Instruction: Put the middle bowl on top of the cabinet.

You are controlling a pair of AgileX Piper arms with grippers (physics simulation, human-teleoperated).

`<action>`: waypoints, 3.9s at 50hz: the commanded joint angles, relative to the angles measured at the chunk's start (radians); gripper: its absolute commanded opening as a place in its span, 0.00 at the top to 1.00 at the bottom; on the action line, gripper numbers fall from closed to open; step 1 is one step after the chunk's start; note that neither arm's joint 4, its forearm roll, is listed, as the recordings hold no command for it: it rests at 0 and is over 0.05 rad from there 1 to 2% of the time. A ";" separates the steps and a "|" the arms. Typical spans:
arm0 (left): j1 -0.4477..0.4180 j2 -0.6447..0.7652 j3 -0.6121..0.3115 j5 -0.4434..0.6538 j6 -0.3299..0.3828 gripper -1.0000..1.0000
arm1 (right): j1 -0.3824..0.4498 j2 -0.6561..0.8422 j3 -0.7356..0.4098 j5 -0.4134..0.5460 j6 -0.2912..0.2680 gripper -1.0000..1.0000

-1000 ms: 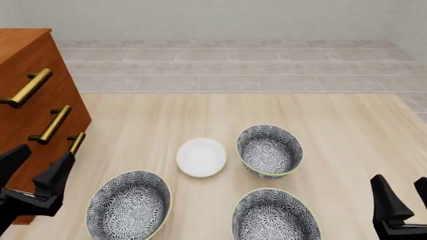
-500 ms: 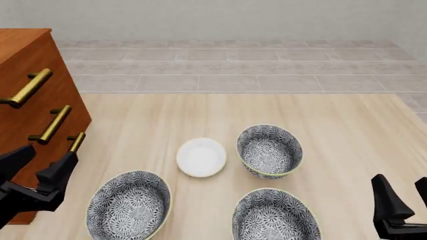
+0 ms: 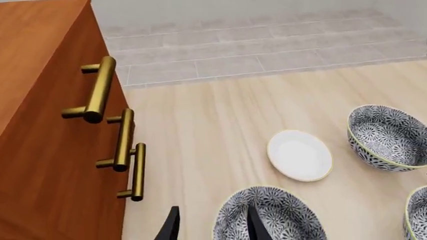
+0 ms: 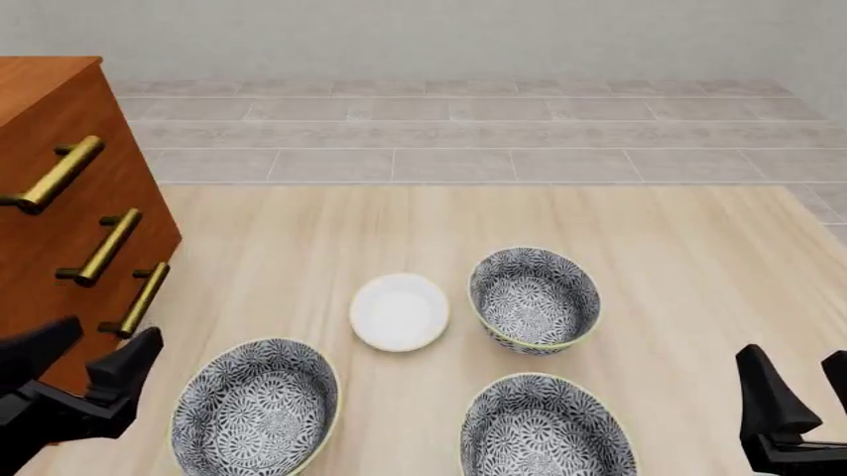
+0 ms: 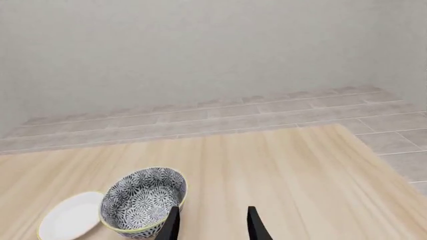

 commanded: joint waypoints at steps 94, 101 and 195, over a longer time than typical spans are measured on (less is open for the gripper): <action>0.019 0.431 0.284 -0.431 -0.184 0.00 | -0.004 0.015 0.000 -0.011 0.010 0.00; 0.008 0.437 0.284 -0.430 -0.191 0.00 | -0.006 0.030 0.000 -0.026 0.013 0.00; -0.032 0.534 0.284 -0.475 -0.246 0.00 | -0.013 0.041 0.000 -0.034 0.028 0.00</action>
